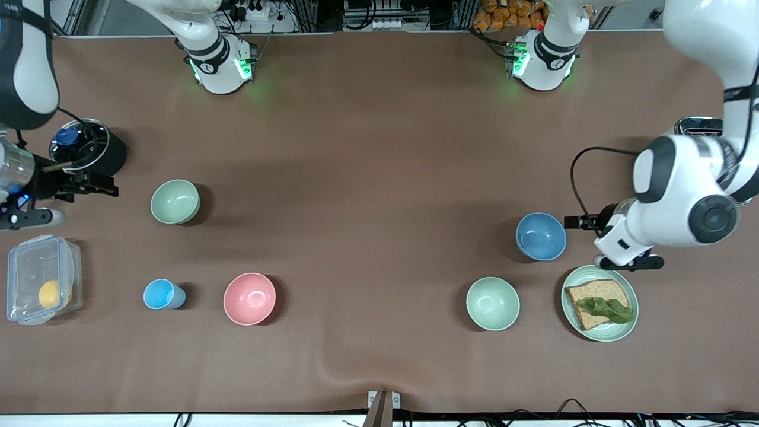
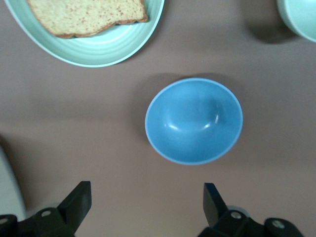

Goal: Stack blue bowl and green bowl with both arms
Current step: 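Grasp the blue bowl with the left gripper while the right gripper grasps the green bowl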

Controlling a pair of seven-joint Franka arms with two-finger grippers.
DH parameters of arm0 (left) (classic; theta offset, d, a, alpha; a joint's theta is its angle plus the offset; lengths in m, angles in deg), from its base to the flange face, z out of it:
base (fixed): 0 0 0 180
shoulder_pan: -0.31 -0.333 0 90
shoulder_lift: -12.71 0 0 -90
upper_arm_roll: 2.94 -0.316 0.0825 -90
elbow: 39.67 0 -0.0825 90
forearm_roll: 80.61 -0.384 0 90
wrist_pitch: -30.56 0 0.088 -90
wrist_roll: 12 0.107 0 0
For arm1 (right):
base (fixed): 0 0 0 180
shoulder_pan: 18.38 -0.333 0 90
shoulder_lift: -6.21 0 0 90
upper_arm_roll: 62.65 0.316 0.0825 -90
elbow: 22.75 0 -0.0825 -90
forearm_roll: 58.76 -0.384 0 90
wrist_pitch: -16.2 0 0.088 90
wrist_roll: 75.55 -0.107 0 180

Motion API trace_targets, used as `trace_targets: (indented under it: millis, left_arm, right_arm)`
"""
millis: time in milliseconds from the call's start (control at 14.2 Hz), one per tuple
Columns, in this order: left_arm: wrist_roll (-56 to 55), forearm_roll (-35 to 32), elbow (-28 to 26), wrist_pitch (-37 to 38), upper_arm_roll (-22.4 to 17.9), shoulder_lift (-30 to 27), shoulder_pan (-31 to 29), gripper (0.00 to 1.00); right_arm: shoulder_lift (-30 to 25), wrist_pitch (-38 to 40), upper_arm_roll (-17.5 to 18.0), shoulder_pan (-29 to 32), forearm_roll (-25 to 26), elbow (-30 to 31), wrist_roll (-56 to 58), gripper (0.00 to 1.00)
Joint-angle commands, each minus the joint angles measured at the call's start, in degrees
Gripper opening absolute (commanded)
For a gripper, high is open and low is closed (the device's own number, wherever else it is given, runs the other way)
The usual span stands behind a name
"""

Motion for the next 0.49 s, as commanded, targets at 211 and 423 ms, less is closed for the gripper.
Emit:
trace_targets:
  millis: [211,423]
  left_arm:
    - [-0.7,1.2,-0.1,-4.7,0.4,7.8,-0.7,1.0]
    - [-0.7,1.1,0.0,-6.6,0.4,10.1,-0.3,1.0]
  right_arm:
    - [-1.0,-14.5,0.9,2.6,-0.5,15.0,0.9,1.0]
    - [-1.0,-21.0,0.9,2.6,-0.5,19.9,3.3,1.0]
